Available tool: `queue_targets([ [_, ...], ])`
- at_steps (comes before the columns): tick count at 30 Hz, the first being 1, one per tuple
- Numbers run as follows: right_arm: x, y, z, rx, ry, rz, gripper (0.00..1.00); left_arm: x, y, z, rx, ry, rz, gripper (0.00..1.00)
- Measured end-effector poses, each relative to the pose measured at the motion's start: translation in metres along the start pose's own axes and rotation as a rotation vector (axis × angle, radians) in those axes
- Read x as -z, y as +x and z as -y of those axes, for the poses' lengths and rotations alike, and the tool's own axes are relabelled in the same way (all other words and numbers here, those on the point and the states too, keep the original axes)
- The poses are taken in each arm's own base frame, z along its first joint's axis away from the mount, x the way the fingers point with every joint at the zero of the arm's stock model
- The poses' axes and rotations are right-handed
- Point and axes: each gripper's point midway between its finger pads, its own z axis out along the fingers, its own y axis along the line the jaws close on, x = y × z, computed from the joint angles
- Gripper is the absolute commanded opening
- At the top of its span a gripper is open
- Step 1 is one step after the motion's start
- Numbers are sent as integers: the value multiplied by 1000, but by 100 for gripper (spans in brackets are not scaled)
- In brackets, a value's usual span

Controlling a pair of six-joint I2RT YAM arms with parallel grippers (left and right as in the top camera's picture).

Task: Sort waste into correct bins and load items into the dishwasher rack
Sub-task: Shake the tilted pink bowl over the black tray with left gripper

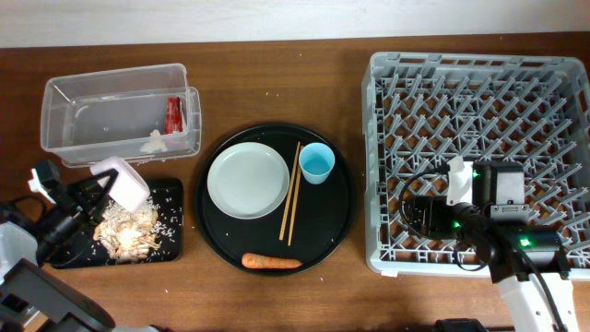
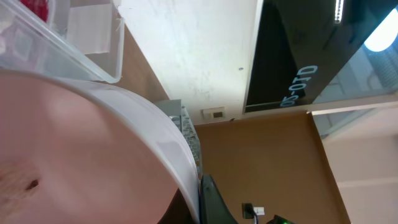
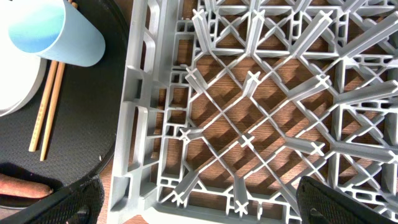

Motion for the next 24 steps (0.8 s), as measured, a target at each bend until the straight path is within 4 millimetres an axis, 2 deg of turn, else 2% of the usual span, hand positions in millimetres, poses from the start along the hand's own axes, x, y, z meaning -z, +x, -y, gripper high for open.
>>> queue_targets([
  [24, 0, 0, 0, 0, 0, 0, 98, 0, -3, 2, -33, 11, 3, 0],
])
